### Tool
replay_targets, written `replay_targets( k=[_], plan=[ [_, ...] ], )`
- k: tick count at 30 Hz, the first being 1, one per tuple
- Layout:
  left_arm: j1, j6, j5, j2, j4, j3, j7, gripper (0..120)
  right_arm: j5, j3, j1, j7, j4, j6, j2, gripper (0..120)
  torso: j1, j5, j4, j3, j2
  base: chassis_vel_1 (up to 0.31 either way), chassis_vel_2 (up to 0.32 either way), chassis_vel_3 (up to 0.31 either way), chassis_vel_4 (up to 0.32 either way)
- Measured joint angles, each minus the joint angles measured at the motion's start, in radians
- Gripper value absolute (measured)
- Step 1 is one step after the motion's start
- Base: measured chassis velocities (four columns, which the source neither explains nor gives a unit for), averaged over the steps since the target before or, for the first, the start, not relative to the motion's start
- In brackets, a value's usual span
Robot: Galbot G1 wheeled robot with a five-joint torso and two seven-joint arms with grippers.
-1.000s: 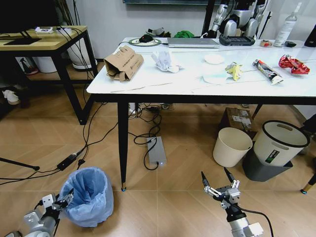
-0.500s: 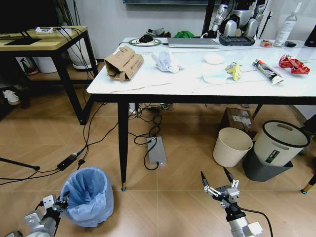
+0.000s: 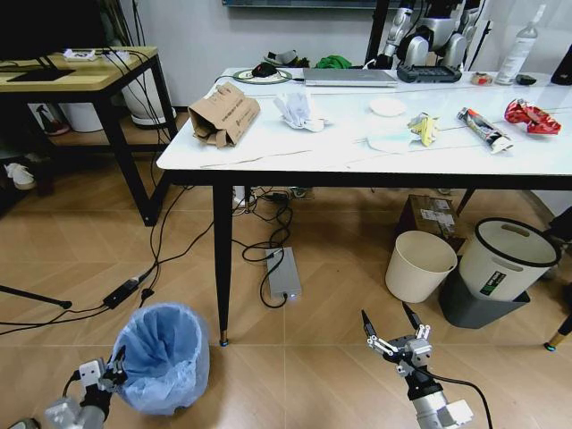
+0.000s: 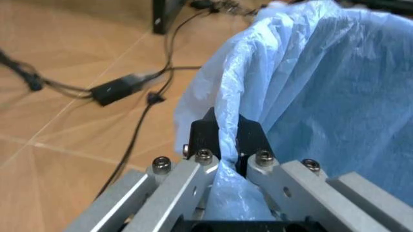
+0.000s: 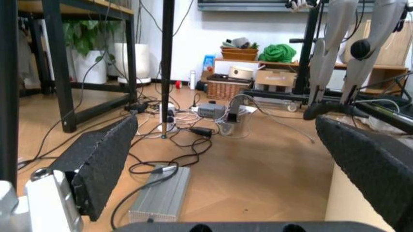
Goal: Pick up the trash bin and place the trash from the table into it.
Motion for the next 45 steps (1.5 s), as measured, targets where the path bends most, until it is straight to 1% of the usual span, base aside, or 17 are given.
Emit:
replay_targets(
  k=[3, 4, 6, 9, 10, 11, 14, 17, 24, 30, 31, 36, 38, 43, 45],
  plan=[
    [0.047, -0.013, -0.022, -0.008, -0.060, 0.005, 0.027, 0, -0.005, -0.004, -0.001, 0.000, 0.003, -0.002, 0.000, 100, 0.000, 0.0002, -0.0002, 0.000, 0.000, 0.000, 0.000, 0.000, 0.000],
    [0.047, -0.013, -0.022, -0.008, -0.060, 0.005, 0.027, 0, -0.005, -0.004, -0.001, 0.000, 0.003, -0.002, 0.000, 100, 0.000, 0.0002, -0.0002, 0.000, 0.000, 0.000, 0.000, 0.000, 0.000],
    [0.091, -0.001, -0.054, -0.012, -0.119, 0.020, 0.037, 0, -0.009, -0.005, -0.005, 0.001, 0.008, -0.003, 0.000, 100, 0.000, 0.0003, 0.0000, 0.000, 0.000, 0.000, 0.000, 0.000, 0.000],
    [0.142, 0.008, -0.096, -0.013, -0.184, 0.048, 0.036, 0, -0.012, 0.002, -0.013, 0.001, 0.014, -0.003, 0.000, 100, 0.000, 0.0005, -0.0002, 0.001, 0.002, 0.000, 0.000, 0.000, 0.000],
    [0.142, 0.008, -0.096, -0.013, -0.184, 0.048, 0.036, 0, -0.012, 0.002, -0.013, 0.001, 0.014, -0.003, 0.000, 100, 0.000, 0.0005, -0.0002, 0.001, 0.002, 0.000, 0.000, 0.000, 0.000],
    [0.163, 0.014, -0.115, -0.013, -0.209, 0.063, 0.036, 0, -0.012, 0.009, -0.018, 0.001, 0.017, -0.002, 0.000, 100, 0.001, 0.0001, -0.0001, 0.004, 0.005, 0.000, 0.000, 0.000, 0.000],
    [0.191, 0.028, -0.144, -0.009, -0.248, 0.091, 0.027, 0, -0.013, 0.030, -0.032, 0.001, 0.026, 0.004, 0.000, 100, 0.004, 0.0003, -0.0001, 0.011, 0.016, 0.000, 0.000, 0.000, 0.000],
    [0.203, 0.033, -0.148, 0.005, -0.270, 0.106, 0.019, 0, -0.011, 0.049, -0.047, 0.001, 0.035, 0.006, 0.000, 100, 0.007, -0.0001, -0.0004, 0.022, 0.029, 0.000, 0.000, 0.000, 0.000],
    [0.214, 0.030, -0.138, 0.040, -0.300, 0.109, 0.012, 0, 0.020, 0.076, -0.064, 0.009, 0.042, -0.001, 0.000, 100, 0.013, 0.0002, -0.0002, 0.040, 0.054, 0.000, 0.000, 0.000, 0.000],
    [0.185, 0.030, -0.142, 0.105, -0.310, 0.115, 0.002, 0, 0.044, 0.122, -0.071, 0.044, 0.060, -0.020, 0.000, 100, 0.022, 0.0001, -0.0003, 0.062, 0.085, 0.000, 0.000, 0.000, 0.000],
    [0.185, 0.030, -0.142, 0.105, -0.310, 0.115, 0.002, 0, 0.044, 0.122, -0.071, 0.044, 0.060, -0.020, 0.000, 100, 0.022, 0.0001, -0.0003, 0.062, 0.085, 0.000, 0.000, 0.000, 0.000],
    [0.169, 0.022, -0.141, 0.168, -0.293, 0.159, -0.011, 0, 0.051, 0.183, -0.081, 0.059, 0.080, -0.023, 0.000, 100, 0.029, 0.0000, -0.0001, 0.080, 0.110, 0.000, 0.000, 0.000, 0.000],
    [0.167, 0.022, -0.142, 0.175, -0.291, 0.164, -0.014, 0, 0.053, 0.188, -0.085, 0.061, 0.082, -0.022, 0.000, 100, 0.030, 0.0000, -0.0002, 0.083, 0.113, 0.000, 0.000, 0.000, 0.000],
    [0.160, 0.025, -0.153, 0.234, -0.286, 0.219, -0.026, 0, 0.068, 0.220, -0.104, 0.087, 0.096, -0.023, 0.000, 100, 0.039, 0.0001, -0.0002, 0.099, 0.139, 0.000, 0.000, 0.000, 0.000],
    [0.160, 0.029, -0.153, 0.241, -0.286, 0.231, -0.028, 0, 0.072, 0.229, -0.107, 0.089, 0.100, -0.024, 0.000, 100, 0.041, 0.0001, 0.0000, 0.102, 0.144, 0.000, 0.000, 0.000, 0.000]
  ],
)
